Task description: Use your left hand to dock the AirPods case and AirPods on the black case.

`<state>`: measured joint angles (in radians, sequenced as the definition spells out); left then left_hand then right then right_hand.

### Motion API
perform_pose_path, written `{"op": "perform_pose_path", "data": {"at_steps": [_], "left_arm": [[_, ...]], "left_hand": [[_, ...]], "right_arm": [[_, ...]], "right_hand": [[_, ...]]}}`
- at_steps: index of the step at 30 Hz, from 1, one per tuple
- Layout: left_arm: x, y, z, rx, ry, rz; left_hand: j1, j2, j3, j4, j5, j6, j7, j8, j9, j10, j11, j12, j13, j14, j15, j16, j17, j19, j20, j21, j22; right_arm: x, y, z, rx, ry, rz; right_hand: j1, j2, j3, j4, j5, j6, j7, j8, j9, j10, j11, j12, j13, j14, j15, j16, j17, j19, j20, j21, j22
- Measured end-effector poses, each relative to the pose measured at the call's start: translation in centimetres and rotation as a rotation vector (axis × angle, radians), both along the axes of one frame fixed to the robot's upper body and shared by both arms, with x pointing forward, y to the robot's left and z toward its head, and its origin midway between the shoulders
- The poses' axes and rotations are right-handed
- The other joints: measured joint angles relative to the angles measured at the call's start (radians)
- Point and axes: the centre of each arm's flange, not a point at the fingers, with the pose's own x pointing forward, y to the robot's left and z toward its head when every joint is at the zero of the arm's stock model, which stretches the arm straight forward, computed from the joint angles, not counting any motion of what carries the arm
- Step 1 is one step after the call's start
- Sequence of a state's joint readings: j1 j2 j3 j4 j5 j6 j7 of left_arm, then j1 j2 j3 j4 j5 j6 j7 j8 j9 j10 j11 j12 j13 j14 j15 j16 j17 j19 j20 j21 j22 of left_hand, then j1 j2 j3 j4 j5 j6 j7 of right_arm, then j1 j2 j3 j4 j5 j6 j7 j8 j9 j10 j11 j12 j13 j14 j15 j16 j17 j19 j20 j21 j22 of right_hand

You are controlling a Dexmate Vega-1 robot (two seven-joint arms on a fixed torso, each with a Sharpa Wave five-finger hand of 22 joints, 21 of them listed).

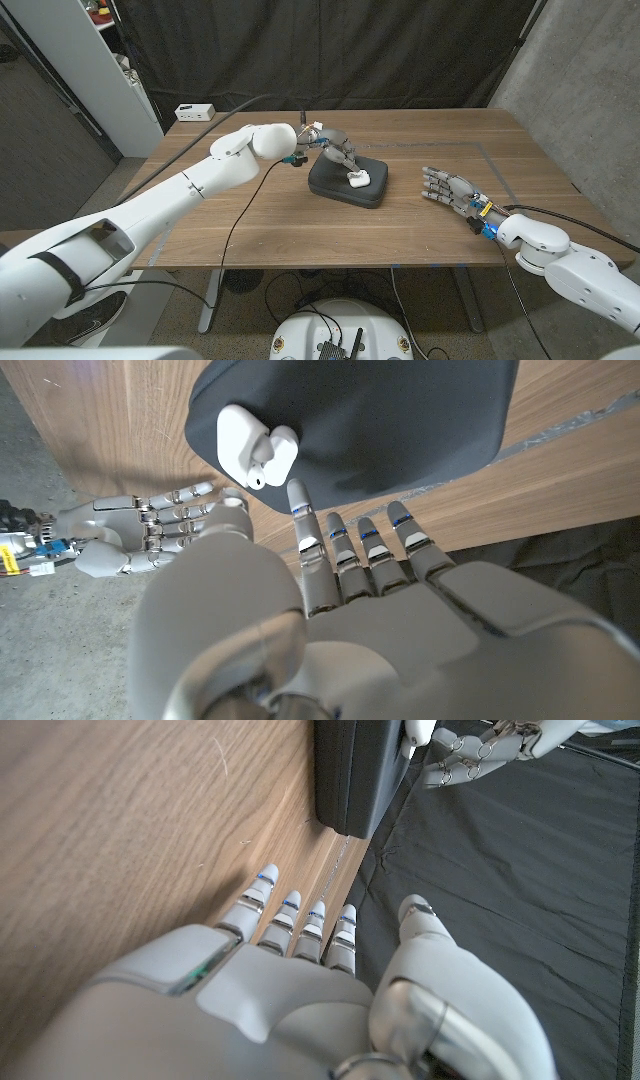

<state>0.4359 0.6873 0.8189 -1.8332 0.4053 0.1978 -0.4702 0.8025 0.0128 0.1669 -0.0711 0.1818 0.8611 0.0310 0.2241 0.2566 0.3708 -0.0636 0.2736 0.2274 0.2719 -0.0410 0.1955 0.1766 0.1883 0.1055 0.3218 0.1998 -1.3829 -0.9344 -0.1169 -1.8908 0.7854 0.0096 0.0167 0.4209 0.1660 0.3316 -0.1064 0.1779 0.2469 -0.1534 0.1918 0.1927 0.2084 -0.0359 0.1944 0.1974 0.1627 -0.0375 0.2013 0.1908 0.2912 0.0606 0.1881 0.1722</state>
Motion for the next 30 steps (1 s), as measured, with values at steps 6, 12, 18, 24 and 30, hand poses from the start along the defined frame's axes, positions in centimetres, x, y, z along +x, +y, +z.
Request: {"op": "perform_pose_path", "data": {"at_steps": [6, 12, 18, 24, 30], "left_arm": [[-1.1, -1.0, -0.3, 0.023, -0.017, 0.04], [-1.9, -1.6, -0.8, 0.046, -0.034, 0.086], [-2.6, -2.4, -1.4, 0.067, -0.07, 0.137], [-3.1, -2.8, -1.7, 0.061, -0.095, 0.157], [-3.7, -3.3, -1.8, 0.041, -0.127, 0.157]], "left_hand": [[-0.005, -0.015, -0.007, -0.007, 0.007, 0.005, 0.005, 0.0, -0.005, -0.004, 0.004, 0.0, -0.001, 0.0, 0.0, 0.0, 0.002, 0.005, 0.005, 0.0, 0.0], [-0.013, -0.034, -0.022, -0.01, 0.011, 0.003, 0.017, 0.0, -0.008, 0.001, 0.009, 0.0, -0.005, 0.0, 0.0, 0.0, 0.003, 0.005, 0.005, 0.0, 0.0], [-0.015, -0.044, -0.029, -0.012, 0.015, -0.032, 0.016, -0.019, -0.012, 0.001, 0.009, -0.008, -0.005, 0.0, 0.0, 0.0, 0.003, 0.005, 0.005, 0.0, 0.0], [-0.015, -0.044, -0.029, -0.012, 0.018, -0.043, 0.01, -0.019, -0.015, 0.001, 0.009, -0.008, -0.009, 0.0, 0.0, 0.0, 0.003, 0.011, 0.0, 0.0, 0.002], [0.005, -0.032, -0.023, -0.018, 0.022, -0.045, 0.001, -0.019, -0.015, 0.001, 0.009, -0.011, -0.009, 0.0, 0.0, 0.0, 0.003, 0.014, 0.003, 0.0, 0.003]], "right_arm": [[0.0, -0.1, 0.4, -0.012, 0.005, 0.011], [0.0, -0.3, 0.6, -0.02, 0.007, 0.021], [0.1, -0.6, 0.4, -0.02, 0.013, 0.028], [0.1, -0.9, 0.3, -0.018, 0.011, 0.03], [0.2, -1.3, 0.2, -0.012, 0.011, 0.031]], "right_hand": [[0.0, 0.0, 0.0, 0.0, 0.0, 0.0, 0.0, 0.0, 0.0, 0.0, 0.0, 0.0, 0.0, 0.0, 0.0, 0.0, 0.0, 0.0, 0.0, 0.0, 0.0], [0.0, 0.0, 0.0, 0.0, 0.0, 0.0, 0.0, 0.0, 0.0, 0.0, 0.0, 0.0, 0.0, 0.0, 0.0, 0.0, 0.0, 0.0, 0.0, 0.0, 0.0], [0.0, 0.0, 0.002, -0.002, 0.0, 0.0, 0.0, 0.0, 0.0, 0.0, 0.0, 0.0, 0.0, 0.0, 0.0, 0.0, 0.0, 0.0, 0.0, 0.0, 0.0], [0.0, 0.0, 0.002, -0.002, 0.0, 0.0, 0.0, 0.0, 0.0, 0.0, 0.0, 0.0, 0.0, 0.0, 0.0, 0.0, 0.0, 0.0, 0.0, 0.0, 0.0], [0.0, 0.0, 0.002, -0.002, 0.0, 0.0, 0.0, 0.0, 0.0, 0.0, 0.0, 0.0, 0.0, 0.0, 0.0, 0.0, 0.0, 0.0, 0.0, 0.0, 0.0]]}}
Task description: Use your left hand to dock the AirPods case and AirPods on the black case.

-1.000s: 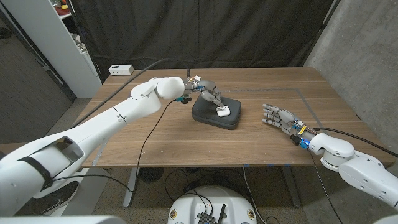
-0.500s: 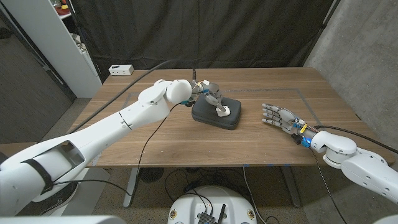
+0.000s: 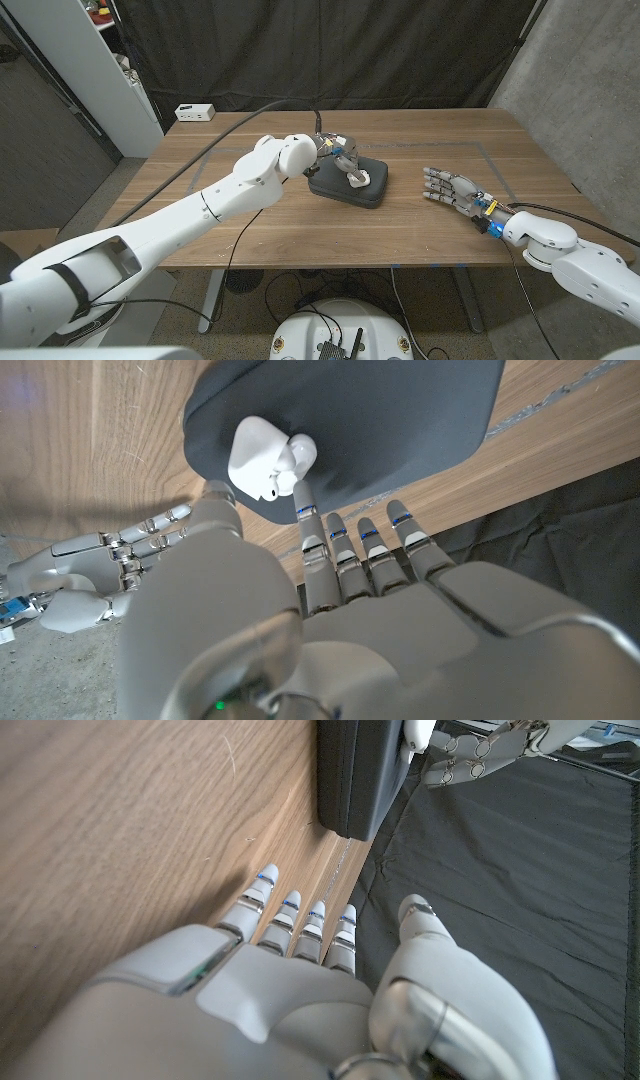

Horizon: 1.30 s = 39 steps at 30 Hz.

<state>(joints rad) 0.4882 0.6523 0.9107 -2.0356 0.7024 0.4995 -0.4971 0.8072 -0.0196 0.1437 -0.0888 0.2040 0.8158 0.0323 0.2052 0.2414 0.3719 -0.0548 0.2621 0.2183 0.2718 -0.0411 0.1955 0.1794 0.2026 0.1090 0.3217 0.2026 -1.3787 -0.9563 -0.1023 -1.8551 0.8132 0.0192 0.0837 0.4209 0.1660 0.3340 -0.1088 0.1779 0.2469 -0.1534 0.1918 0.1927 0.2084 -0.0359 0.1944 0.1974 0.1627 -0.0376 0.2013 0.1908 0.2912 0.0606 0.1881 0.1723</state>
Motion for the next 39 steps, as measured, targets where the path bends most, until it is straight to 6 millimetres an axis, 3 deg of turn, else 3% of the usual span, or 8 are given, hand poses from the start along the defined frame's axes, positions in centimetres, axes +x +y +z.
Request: {"op": "perform_pose_path", "data": {"at_steps": [17, 23, 30, 39], "left_arm": [[0.5, -1.1, 0.2, 0.0, -0.052, 0.034], [0.8, -1.3, 0.2, 0.014, -0.055, 0.049], [1.0, -1.5, 0.3, 0.028, -0.056, 0.063], [1.2, -1.4, 0.1, 0.044, -0.049, 0.077]], "left_hand": [[0.016, 0.016, 0.01, -0.009, 0.0, -0.014, 0.003, -0.008, -0.005, 0.0, 0.0, 0.0, 0.0, 0.0, 0.0, 0.0, 0.0, 0.007, -0.004, 0.0, 0.0], [0.021, 0.021, 0.009, -0.009, 0.0, -0.015, 0.003, -0.008, -0.007, 0.0, 0.0, -0.008, 0.0, 0.0, 0.0, 0.0, 0.0, 0.007, -0.004, 0.0, 0.0], [0.021, 0.021, 0.005, -0.014, 0.0, -0.019, -0.002, -0.008, -0.009, 0.0, 0.0, -0.008, 0.0, 0.0, 0.0, 0.0, 0.0, 0.007, -0.004, 0.0, 0.0], [0.025, 0.025, 0.005, -0.014, 0.0, -0.018, -0.003, -0.008, -0.009, -0.005, -0.005, -0.008, 0.0, 0.0, 0.0, 0.0, 0.0, 0.003, 0.0, 0.0, 0.0]], "right_arm": [[0.3, -1.0, -0.3, 0.021, -0.001, -0.005], [0.2, -1.2, -0.1, 0.02, -0.028, -0.004], [0.1, -1.1, 0.3, 0.011, -0.071, -0.005], [-0.1, -0.8, 1.0, 0.007, -0.114, -0.007]], "right_hand": [[0.0, 0.0, 0.0, 0.0, 0.0, 0.0, 0.0, 0.0, 0.0, 0.0, 0.0, 0.0, 0.0, 0.0, 0.0, 0.0, 0.0, 0.0, 0.0, 0.0, 0.0], [0.0, 0.0, 0.004, -0.004, 0.0, 0.004, -0.004, 0.0, 0.0, 0.004, -0.053, 0.0, 0.0, 0.007, 0.001, 0.01, 0.0, 0.0, 0.0, 0.005, 0.0], [0.0, 0.0, 0.008, -0.008, 0.0, 0.017, -0.017, 0.006, 0.0, 0.009, -0.059, 0.005, 0.0, 0.009, -0.002, 0.01, 0.0, 0.0, 0.0, 0.004, 0.0], [0.0, 0.0, 0.008, -0.008, 0.0, 0.029, -0.007, 0.006, 0.0, 0.017, -0.062, 0.007, 0.0, 0.019, -0.001, 0.01, 0.0, 0.0, 0.0, 0.004, 0.0]]}}
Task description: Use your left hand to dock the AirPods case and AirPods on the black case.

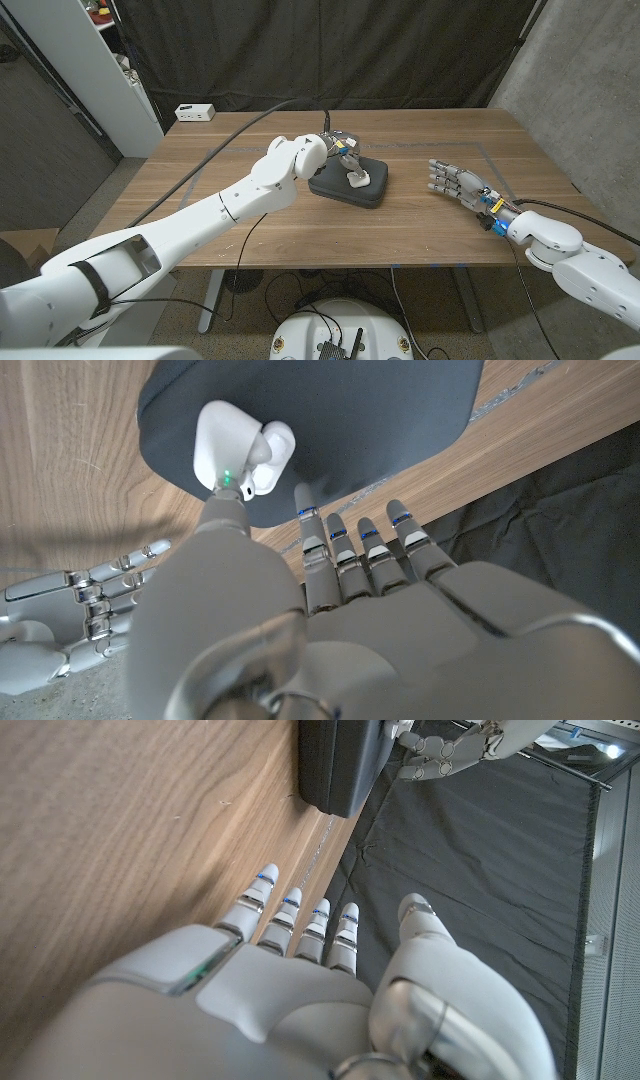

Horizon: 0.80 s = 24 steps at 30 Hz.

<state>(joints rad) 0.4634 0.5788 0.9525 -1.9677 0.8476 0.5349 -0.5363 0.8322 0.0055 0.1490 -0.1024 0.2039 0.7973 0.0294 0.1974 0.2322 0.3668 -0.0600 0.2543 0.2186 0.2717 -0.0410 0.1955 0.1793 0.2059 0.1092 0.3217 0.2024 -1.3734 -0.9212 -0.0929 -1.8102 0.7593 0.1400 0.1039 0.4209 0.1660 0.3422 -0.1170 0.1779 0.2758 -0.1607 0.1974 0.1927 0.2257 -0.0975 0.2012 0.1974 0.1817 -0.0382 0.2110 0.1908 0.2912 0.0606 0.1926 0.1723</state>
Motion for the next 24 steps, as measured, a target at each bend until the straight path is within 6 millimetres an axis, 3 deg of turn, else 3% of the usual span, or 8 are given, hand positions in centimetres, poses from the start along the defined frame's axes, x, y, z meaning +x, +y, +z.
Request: {"op": "perform_pose_path", "data": {"at_steps": [15, 24], "left_arm": [[0.36, 0.35, -0.22, 0.016, 0.012, 0.021], [0.51, 0.29, -0.19, 0.023, 0.011, 0.027]], "left_hand": [[0.008, 0.0, -0.001, -0.007, -0.001, 0.009, -0.023, 0.001, 0.0, 0.0, 0.0, -0.007, 0.0, 0.0, 0.0, 0.0, 0.0, 0.0, 0.0, -0.004, 0.0], [0.022, 0.007, 0.006, -0.014, -0.005, 0.041, -0.037, 0.023, 0.008, -0.005, -0.005, -0.01, 0.0, 0.0, 0.0, 0.0, -0.001, 0.0, 0.0, -0.004, 0.0]], "right_arm": [[0.01, 0.31, 0.74, -0.001, -0.025, 0.002], [0.22, 0.33, 0.79, 0.002, -0.028, 0.003]], "right_hand": [[0.0, 0.0, 0.0, 0.0, 0.0, 0.0, 0.0, 0.0, 0.0, 0.001, 0.001, 0.0, 0.0, 0.0, 0.0, 0.0, 0.0, 0.0, 0.0, 0.0, 0.0], [-0.004, -0.004, 0.0, 0.0, 0.0, 0.0, 0.0, 0.0, 0.0, 0.001, 0.001, 0.0, 0.0, 0.0, 0.0, -0.001, 0.0, 0.0, 0.0, 0.0, 0.0]]}}
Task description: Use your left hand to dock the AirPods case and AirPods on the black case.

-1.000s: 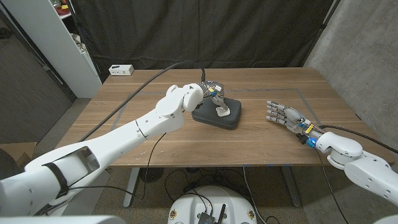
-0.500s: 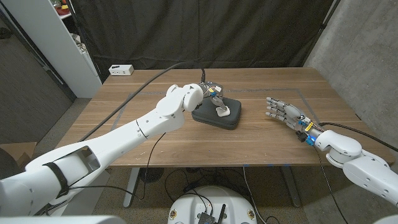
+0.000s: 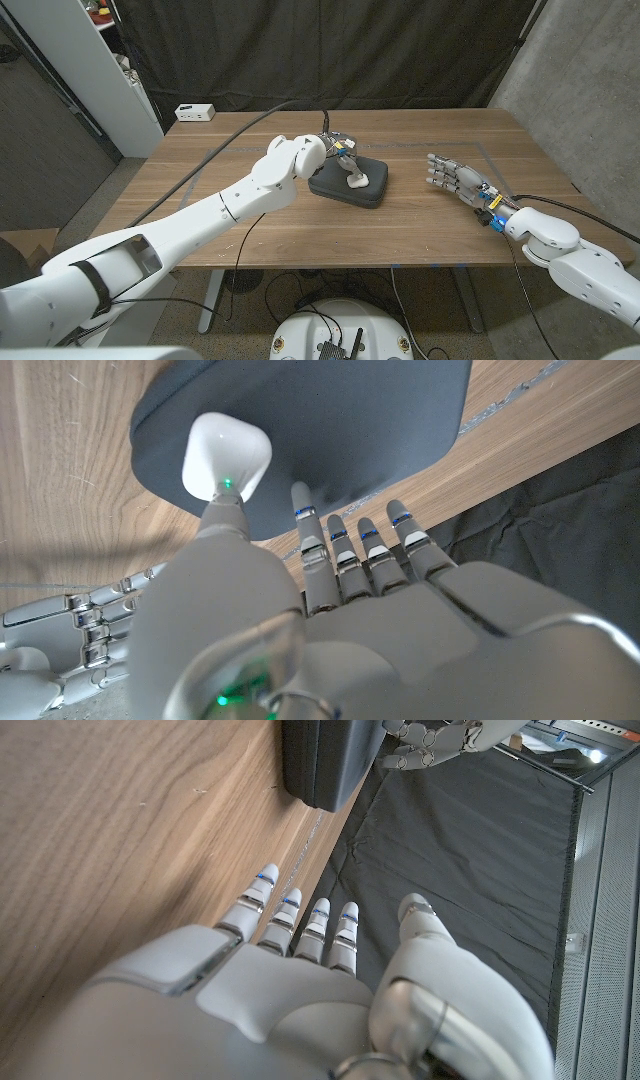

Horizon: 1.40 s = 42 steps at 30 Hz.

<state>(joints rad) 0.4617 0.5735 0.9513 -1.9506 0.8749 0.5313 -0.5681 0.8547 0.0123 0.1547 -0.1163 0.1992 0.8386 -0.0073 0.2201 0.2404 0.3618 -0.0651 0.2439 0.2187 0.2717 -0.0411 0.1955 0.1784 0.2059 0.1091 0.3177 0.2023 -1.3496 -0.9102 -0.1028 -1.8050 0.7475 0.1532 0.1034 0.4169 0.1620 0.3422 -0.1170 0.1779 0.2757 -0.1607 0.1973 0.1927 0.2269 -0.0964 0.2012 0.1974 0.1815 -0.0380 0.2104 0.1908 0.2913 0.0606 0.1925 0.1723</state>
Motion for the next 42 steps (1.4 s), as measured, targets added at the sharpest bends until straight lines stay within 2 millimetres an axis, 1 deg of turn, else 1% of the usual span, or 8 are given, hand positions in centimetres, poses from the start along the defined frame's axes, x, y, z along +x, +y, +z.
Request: {"op": "perform_pose_path", "data": {"at_steps": [7, 12, 26, 29, 32, 37, 39, 42], "left_arm": [[0.2, -0.2, 0.0, 0.003, -0.011, 0.005], [0.5, -0.3, 0.1, 0.004, -0.02, 0.012], [1.1, -0.3, 0.2, -0.005, -0.038, 0.029], [1.2, -0.1, 0.3, -0.019, -0.042, 0.026], [1.2, 0.2, 0.3, -0.036, -0.043, 0.022], [0.8, 0.9, 0.7, -0.087, -0.067, 0.008], [0.7, 1.1, 0.8, -0.107, -0.076, 0.0], [0.5, 2.0, 0.9, -0.148, -0.092, -0.012]], "left_hand": [[0.034, 0.034, 0.013, -0.013, -0.002, 0.006, -0.003, 0.008, 0.013, 0.001, -0.001, 0.0, 0.0, 0.0, 0.0, 0.0, -0.002, 0.0, 0.0, 0.0, 0.0], [0.06, 0.059, 0.029, -0.023, -0.003, 0.006, -0.014, 0.008, 0.022, 0.007, -0.007, 0.0, 0.002, 0.0, 0.0, 0.0, -0.002, 0.0, 0.0, 0.0, 0.004], [0.072, 0.062, 0.034, -0.027, -0.007, 0.01, -0.018, 0.017, 0.04, 0.013, -0.013, 0.004, 0.007, 0.011, 0.0, 0.0, -0.002, 0.0, 0.0, 0.0, 0.005], [0.057, 0.077, 0.03, -0.007, -0.011, 0.001, -0.027, 0.017, 0.049, 0.021, -0.005, 0.008, 0.011, 0.022, 0.0, 0.0, 0.001, 0.0, 0.0, 0.0, 0.005], [0.028, 0.106, 0.026, 0.013, -0.015, -0.064, -0.033, 0.0, 0.064, 0.017, -0.001, 0.008, 0.016, 0.022, 0.0, 0.0, 0.001, -0.006, 0.006, 0.0, 0.005], [-0.012, 0.129, 0.029, 0.03, -0.015, -0.198, -0.057, -0.037, 0.073, -0.001, 0.01, 0.004, 0.025, 0.022, 0.0, 0.0, 0.006, -0.009, 0.016, 0.0, 0.005], [-0.022, 0.137, 0.03, 0.034, -0.015, -0.227, -0.063, -0.039, 0.073, -0.011, 0.008, 0.004, 0.026, 0.022, 0.0, 0.0, 0.006, -0.009, 0.017, 0.0, 0.005], [-0.03, 0.145, 0.032, 0.044, -0.015, -0.243, -0.067, -0.039, 0.071, -0.012, 0.006, 0.0, 0.026, 0.022, 0.0, 0.0, 0.006, -0.014, 0.022, 0.0, 0.005]], "right_arm": [[0.2, -0.1, 0.0, -0.001, -0.002, 0.005], [0.4, -0.2, 0.1, 0.001, -0.005, 0.009], [0.6, -0.3, 0.0, 0.009, -0.01, 0.017], [0.7, -0.3, 0.0, 0.012, -0.012, 0.017], [0.7, -0.2, 0.0, 0.016, -0.017, 0.015], [0.9, 0.1, 0.3, 0.021, -0.031, 0.011], [1.0, 0.2, 0.5, 0.023, -0.035, 0.009], [1.1, 0.4, 0.7, 0.023, -0.045, 0.002]], "right_hand": [[0.0, 0.0, 0.0, 0.0, 0.0, 0.0, 0.0, 0.0, 0.0, 0.0, 0.0, 0.0, 0.0, 0.0, 0.0, 0.0, 0.0, 0.0, 0.0, 0.0, 0.0], [0.0, 0.0, 0.0, 0.0, 0.0, 0.0, 0.0, 0.0, 0.0, 0.0, 0.0, 0.0, 0.0, -0.001, 0.001, 0.0, 0.0, 0.0, 0.0, 0.0, 0.0], [-0.005, 0.005, 0.0, 0.0, 0.0, 0.0, 0.0, 0.0, 0.0, 0.0, 0.0, 0.0, 0.0, -0.001, 0.001, 0.0, 0.0, 0.0, 0.0, 0.0, 0.0], [-0.005, 0.005, 0.0, 0.0, 0.0, 0.0, 0.0, 0.0, 0.0, 0.0, 0.0, 0.0, 0.0, -0.001, 0.001, 0.0, 0.0, 0.0, 0.0, 0.0, 0.0], [-0.005, 0.005, 0.0, 0.0, 0.0, 0.0, 0.0, 0.0, 0.0, 0.0, 0.0, 0.0, 0.0, -0.001, 0.001, 0.0, 0.0, 0.0, 0.0, -0.001, 0.0], [-0.011, 0.001, 0.002, 0.002, 0.0, 0.0, 0.0, 0.0, 0.0, 0.004, 0.004, 0.0, 0.0, -0.001, 0.001, 0.0, 0.001, 0.0, 0.0, -0.001, 0.0], [-0.02, 0.004, -0.002, 0.01, 0.0, 0.004, 0.004, 0.0, 0.0, 0.004, 0.004, 0.0, 0.0, -0.001, 0.001, 0.0, 0.003, 0.0, 0.0, -0.001, 0.0], [-0.026, 0.0, -0.003, 0.011, 0.0, 0.006, 0.006, 0.0, 0.0, 0.004, 0.004, 0.0, 0.0, -0.001, 0.001, 0.0, 0.003, 0.0, 0.0, -0.001, 0.0]]}}
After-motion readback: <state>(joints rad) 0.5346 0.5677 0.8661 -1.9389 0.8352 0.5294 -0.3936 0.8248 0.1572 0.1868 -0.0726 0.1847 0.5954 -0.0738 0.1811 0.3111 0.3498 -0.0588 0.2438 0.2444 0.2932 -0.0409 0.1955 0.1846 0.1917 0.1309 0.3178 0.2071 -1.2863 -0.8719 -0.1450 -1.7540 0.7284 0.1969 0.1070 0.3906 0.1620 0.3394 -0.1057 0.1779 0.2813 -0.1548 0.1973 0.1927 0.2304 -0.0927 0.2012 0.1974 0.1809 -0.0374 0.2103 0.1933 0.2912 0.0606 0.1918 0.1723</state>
